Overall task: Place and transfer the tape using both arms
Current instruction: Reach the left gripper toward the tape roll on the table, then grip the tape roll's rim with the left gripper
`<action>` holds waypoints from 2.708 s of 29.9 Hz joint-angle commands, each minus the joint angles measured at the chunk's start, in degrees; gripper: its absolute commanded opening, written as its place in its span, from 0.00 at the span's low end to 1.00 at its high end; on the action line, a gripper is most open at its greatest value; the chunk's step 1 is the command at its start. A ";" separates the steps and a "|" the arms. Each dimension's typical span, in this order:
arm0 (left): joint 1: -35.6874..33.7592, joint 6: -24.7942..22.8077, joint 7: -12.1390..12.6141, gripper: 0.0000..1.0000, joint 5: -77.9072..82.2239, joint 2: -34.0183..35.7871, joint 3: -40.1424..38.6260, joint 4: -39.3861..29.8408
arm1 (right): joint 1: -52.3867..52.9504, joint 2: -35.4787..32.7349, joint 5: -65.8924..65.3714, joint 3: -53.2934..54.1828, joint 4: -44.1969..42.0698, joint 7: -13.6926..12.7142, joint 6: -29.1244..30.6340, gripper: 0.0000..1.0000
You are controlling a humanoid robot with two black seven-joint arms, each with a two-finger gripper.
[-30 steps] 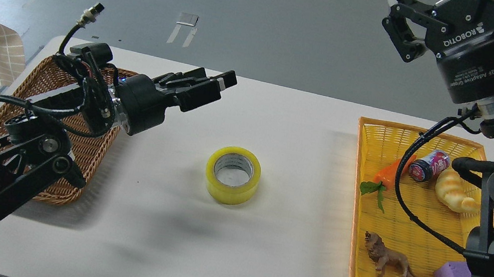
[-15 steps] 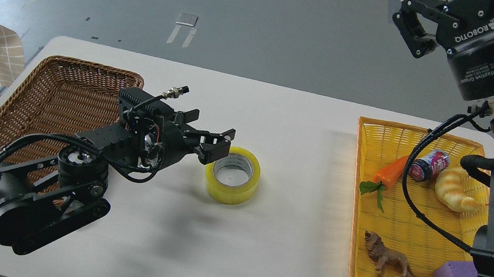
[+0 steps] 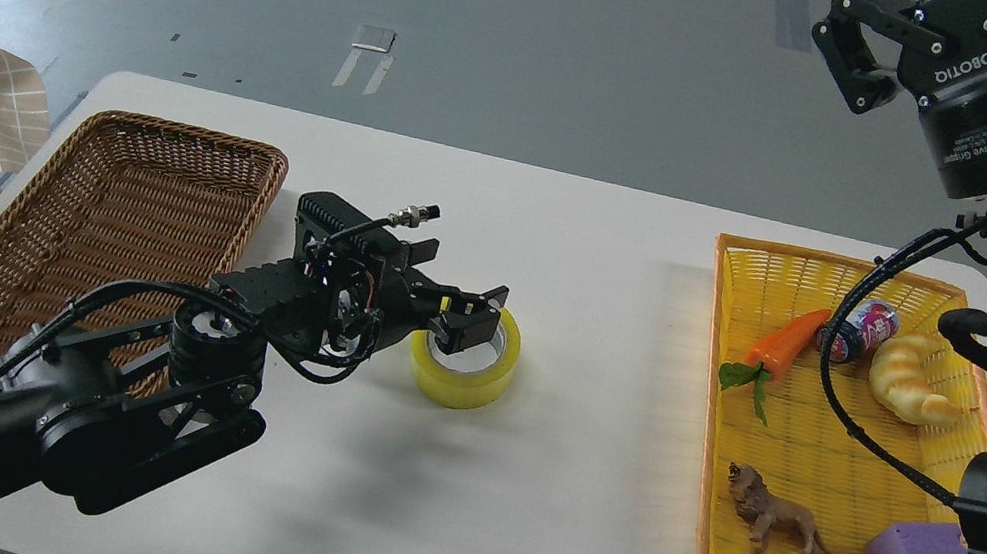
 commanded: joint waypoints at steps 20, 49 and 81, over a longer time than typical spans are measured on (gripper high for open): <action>1.01 -3.65 -0.34 0.97 -2.30 -0.11 0.01 3.72 | -2.13 -2.92 -0.01 0.54 1.04 0.00 -0.05 1.00; -3.73 -9.19 -0.34 0.45 -10.57 -0.81 -0.07 8.74 | -4.86 -3.63 -0.01 2.39 2.09 0.09 0.22 1.00; -5.84 -9.19 -0.34 0.00 -10.48 0.68 3.62 8.38 | -6.00 -3.63 0.08 3.97 2.53 0.00 0.04 1.00</action>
